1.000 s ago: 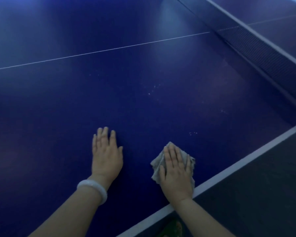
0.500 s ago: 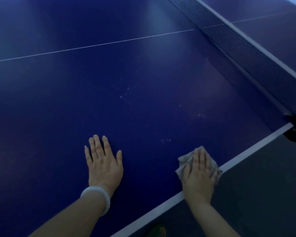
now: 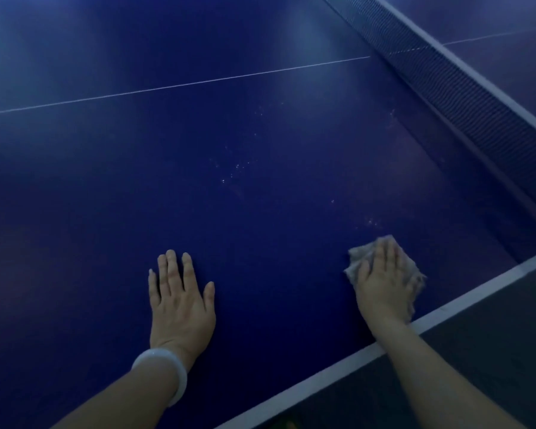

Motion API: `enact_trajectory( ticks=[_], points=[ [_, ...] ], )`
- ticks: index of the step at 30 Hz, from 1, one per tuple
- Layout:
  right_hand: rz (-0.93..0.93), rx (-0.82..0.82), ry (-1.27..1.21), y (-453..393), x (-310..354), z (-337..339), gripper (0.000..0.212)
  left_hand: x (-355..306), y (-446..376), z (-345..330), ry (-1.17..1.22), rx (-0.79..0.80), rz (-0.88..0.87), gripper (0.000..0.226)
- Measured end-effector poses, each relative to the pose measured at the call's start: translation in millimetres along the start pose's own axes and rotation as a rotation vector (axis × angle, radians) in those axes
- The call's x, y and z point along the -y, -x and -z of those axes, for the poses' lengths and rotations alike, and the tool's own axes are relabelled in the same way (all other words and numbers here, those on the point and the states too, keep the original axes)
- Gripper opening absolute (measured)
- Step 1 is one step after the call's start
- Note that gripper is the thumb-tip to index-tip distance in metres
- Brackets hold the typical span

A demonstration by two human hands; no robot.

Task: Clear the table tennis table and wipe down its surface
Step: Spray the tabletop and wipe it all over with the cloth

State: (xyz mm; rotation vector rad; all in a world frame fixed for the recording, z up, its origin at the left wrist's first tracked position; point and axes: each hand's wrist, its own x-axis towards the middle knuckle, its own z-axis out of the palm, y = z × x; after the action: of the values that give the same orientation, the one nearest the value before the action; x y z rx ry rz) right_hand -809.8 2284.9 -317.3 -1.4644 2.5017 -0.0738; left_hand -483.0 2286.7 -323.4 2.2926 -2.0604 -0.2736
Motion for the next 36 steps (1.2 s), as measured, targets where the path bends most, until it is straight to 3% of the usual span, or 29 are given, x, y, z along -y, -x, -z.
enact_trajectory(
  ticks=[1,3,8,10,12,14,16,17,19,23,25,27,31,36],
  points=[
    [-0.067,-0.028,-0.001,7.4,4.6,-3.3,0.066,0.0,0.1,0.3,0.005,-0.002,0.003,0.075],
    [0.037,-0.084,0.056,35.8,29.6,-17.5,0.068,-0.8,0.1,0.9,0.016,-0.005,0.007,0.074],
    [0.893,-0.004,0.162,97.2,67.4,-42.6,0.058,-1.2,-0.7,1.2,0.011,-0.01,0.012,0.071],
    [0.983,0.0,0.194,76.1,37.7,-30.5,0.058,-1.5,-0.8,1.0,0.014,-0.015,0.012,0.071],
    [0.762,-0.02,0.143,49.2,-1.4,-16.6,0.059,-2.6,-0.5,0.5,0.009,-0.011,0.014,0.071],
    [0.324,-0.034,0.025,28.1,-32.4,-2.6,0.057,-3.0,-0.3,0.3,0.001,-0.007,0.022,0.071],
    [-0.024,-0.07,-0.003,25.2,-36.3,0.0,0.058,-3.6,-0.2,0.6,0.001,-0.004,0.026,0.071],
    [-0.099,-0.076,-0.01,31.7,-27.0,-2.8,0.059,-4.0,0.2,0.9,0.006,-0.006,0.026,0.07],
    [-0.028,-0.087,0.013,56.6,1.6,-14.4,0.06,-3.7,0.3,0.7,0.018,-0.014,0.023,0.07],
    [0.581,-0.016,0.109,109.1,45.9,-36.8,0.06,-2.5,0.5,-0.2,0.017,-0.023,0.013,0.07],
    [0.778,0.022,0.139,102.1,34.1,-33.8,0.059,-1.9,-0.4,-1.1,0.01,-0.021,0.014,0.07],
    [0.74,0.017,0.128,81.0,6.0,-26.6,0.059,-2.7,-0.7,-1.4,-0.001,-0.019,0.017,0.071],
    [0.267,-0.048,0.073,41.0,-32.4,-10.8,0.063,-1.9,0.3,-2.1,-0.01,-0.016,0.017,0.071],
    [0.219,-0.068,0.043,36.0,-29.8,-12.5,0.064,0.0,-0.1,-0.2,-0.023,0.009,0.012,0.072]
  ],
)
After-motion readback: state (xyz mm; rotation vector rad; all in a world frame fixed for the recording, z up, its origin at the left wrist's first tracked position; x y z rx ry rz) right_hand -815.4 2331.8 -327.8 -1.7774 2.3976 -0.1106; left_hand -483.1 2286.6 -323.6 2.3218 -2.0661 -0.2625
